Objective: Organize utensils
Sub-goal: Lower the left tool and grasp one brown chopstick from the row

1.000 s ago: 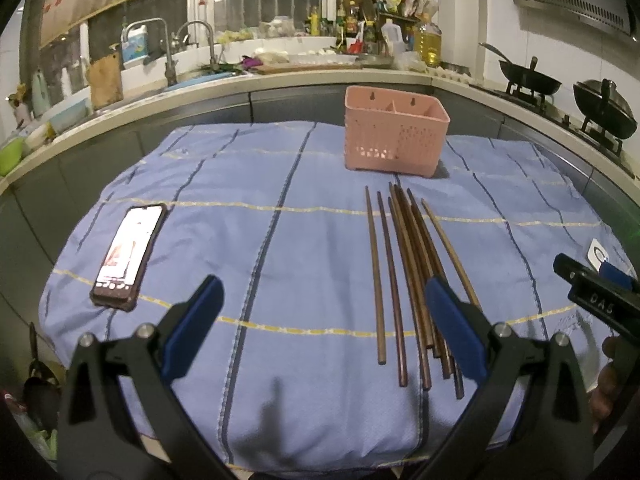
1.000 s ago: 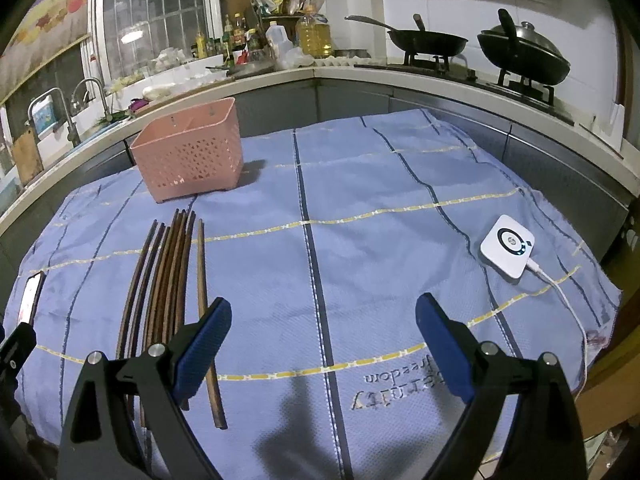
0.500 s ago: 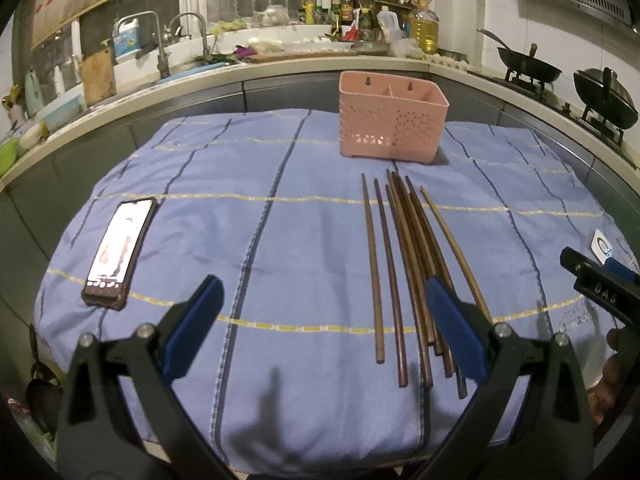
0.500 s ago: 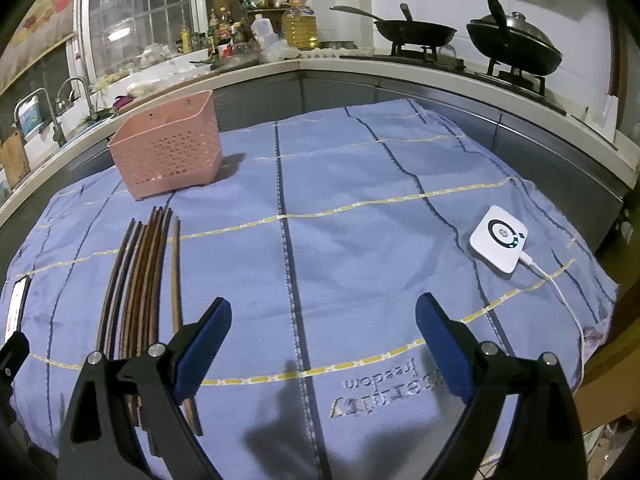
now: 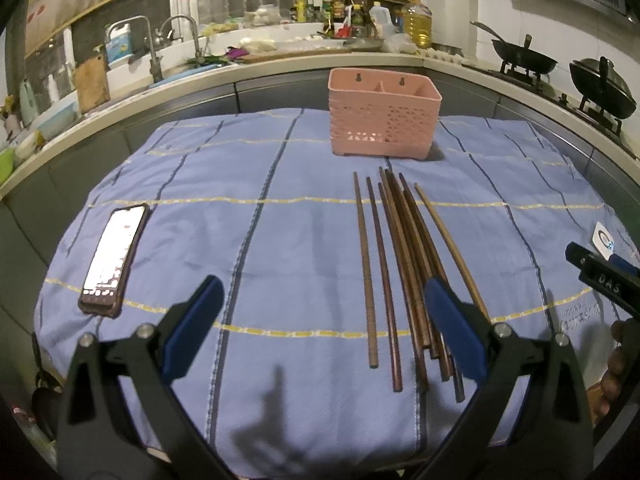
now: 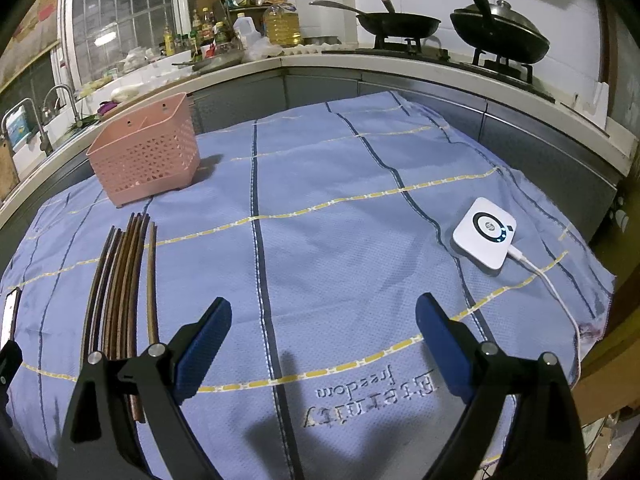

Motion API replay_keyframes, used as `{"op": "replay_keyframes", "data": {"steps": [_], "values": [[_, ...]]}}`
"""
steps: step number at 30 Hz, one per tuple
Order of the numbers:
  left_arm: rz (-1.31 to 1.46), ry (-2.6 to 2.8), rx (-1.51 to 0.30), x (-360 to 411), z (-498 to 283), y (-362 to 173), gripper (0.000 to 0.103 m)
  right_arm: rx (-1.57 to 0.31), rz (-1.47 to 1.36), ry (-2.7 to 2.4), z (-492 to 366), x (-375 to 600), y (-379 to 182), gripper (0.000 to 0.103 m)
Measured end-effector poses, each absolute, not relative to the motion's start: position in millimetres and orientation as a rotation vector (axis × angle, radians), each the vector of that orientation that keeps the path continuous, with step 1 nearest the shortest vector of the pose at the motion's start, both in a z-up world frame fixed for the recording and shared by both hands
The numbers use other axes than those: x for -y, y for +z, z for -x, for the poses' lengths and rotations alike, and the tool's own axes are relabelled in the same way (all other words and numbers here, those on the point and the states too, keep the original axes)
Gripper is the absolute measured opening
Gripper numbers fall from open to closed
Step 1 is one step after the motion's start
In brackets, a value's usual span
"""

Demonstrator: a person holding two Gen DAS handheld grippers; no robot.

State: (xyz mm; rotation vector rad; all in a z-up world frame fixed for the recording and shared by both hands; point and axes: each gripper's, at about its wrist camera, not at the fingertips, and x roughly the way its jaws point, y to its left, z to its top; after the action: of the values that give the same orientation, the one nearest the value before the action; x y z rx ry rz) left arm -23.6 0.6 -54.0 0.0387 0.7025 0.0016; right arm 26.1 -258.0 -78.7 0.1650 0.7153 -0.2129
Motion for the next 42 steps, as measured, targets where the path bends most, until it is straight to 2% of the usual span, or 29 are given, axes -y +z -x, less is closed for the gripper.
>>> {"op": "replay_keyframes", "data": {"steps": [8,9,13,16,18,23,26,36,42], "values": [[-0.034,-0.001,-0.736,-1.4,9.6,-58.9,0.097,-0.713,-0.242,-0.022,-25.2,253.9,-77.8,0.092],[-0.045,-0.014,-0.747,0.3,5.6,-60.3,0.097,-0.713,-0.256,0.017,-25.5,251.9,-77.2,0.088],[-0.074,-0.106,-0.811,10.1,-10.8,-69.6,0.089,-0.761,-0.182,0.181,-31.4,222.9,-78.9,0.048],[-0.069,-0.148,-0.889,10.8,-28.5,-82.7,0.077,-0.807,-0.126,0.249,-35.4,200.8,-87.8,0.03],[-0.068,-0.156,-0.93,9.0,-35.8,-91.3,0.072,-0.838,-0.11,0.28,-38.1,191.3,-94.5,0.025],[-0.05,-0.145,-0.993,-1.4,-47.5,-110.5,0.055,-0.891,-0.067,0.305,-44.3,175.9,-110.4,0.021],[-0.071,-0.12,-0.98,-3.2,-50.6,-114.0,0.051,-0.896,-0.063,0.306,-46.9,174.6,-118.4,0.021],[-0.147,-0.097,-0.962,7.3,-77.3,-110.7,0.05,-0.912,-0.03,0.249,-59.9,183.2,-116.7,0.021],[-0.211,-0.094,-0.937,11.6,-115.3,-106.2,0.05,-0.941,-0.105,0.33,-107.6,180.3,-101.4,0.021]]}}
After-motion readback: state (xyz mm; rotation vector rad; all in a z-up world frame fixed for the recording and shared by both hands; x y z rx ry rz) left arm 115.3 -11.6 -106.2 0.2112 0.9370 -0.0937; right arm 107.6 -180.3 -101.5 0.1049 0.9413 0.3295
